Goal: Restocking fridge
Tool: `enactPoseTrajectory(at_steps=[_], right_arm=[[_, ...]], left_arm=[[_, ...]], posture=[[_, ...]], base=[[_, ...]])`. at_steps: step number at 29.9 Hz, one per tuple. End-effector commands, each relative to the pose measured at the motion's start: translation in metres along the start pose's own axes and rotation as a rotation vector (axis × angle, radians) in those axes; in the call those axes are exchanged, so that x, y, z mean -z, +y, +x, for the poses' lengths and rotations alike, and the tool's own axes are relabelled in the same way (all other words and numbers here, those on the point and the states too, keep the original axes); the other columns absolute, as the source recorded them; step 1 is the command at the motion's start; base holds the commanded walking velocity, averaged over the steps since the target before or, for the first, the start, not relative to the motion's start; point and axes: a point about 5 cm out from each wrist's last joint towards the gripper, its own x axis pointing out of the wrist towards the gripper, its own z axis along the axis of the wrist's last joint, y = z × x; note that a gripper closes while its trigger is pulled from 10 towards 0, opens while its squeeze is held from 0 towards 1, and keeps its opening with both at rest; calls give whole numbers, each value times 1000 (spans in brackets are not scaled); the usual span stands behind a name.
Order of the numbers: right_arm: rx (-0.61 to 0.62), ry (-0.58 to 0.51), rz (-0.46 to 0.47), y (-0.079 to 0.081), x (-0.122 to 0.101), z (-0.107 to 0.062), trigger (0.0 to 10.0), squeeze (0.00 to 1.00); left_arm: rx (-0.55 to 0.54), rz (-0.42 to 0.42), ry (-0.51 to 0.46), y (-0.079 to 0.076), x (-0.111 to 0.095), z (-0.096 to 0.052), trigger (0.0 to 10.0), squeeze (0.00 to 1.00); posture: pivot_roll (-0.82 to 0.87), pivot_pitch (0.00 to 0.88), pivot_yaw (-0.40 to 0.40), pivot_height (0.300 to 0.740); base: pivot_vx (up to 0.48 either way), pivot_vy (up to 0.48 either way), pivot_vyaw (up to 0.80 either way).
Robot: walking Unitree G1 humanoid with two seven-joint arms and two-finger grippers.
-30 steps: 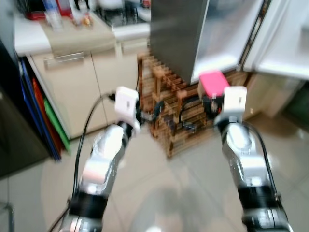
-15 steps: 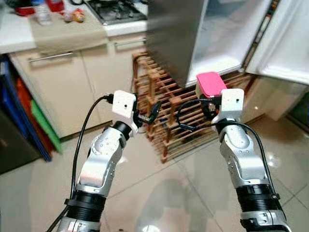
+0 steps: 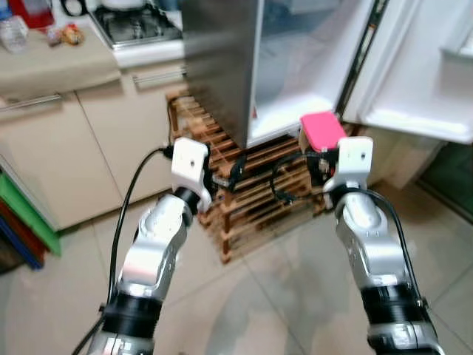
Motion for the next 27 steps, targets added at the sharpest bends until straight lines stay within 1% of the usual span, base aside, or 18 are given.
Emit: enactPoseTrajectory(at_steps=[1,2,4,15,19,20,22,27], right_arm=[[29,-30,-1,-8,-8,1,0,0],[25,-27,0,-7,-6,-1,0,0],[16,-25,3,-7,-4,-3,0,0],[5,-29,1,-6,-4,-4,0,0],[-3,-24,-2,-4,-2,-5,0,0],[-3,-24,-2,-4,-2,-5,0,0],[-4,-25,-4,-4,-3,-5,0,0],[-7,-21,-18,-4,-3,-4,0,0]], left_arm=[[24,11,-19,-6,-4,3,10000,0],[7,15,-8,-3,-3,5,10000,0],[-25,22,12,1,-1,9,10000,0],[-56,36,23,4,0,11,10000,0],[-117,-1,40,12,3,12,10000,0],[-117,-1,40,12,3,12,10000,0],[-165,-11,59,19,5,13,10000,0],[-206,-11,69,23,6,14,10000,0]], posture=[[-24,0,-14,740],[-35,0,3,740],[-35,0,2,740],[-35,0,-2,740],[-43,0,4,740],[-43,0,4,740],[-48,0,6,740],[-46,0,6,740]], base=[[390,-274,-744],[412,-240,0],[412,-240,0],[416,-22,0],[446,0,0],[480,0,0],[480,0,0],[374,0,0]])
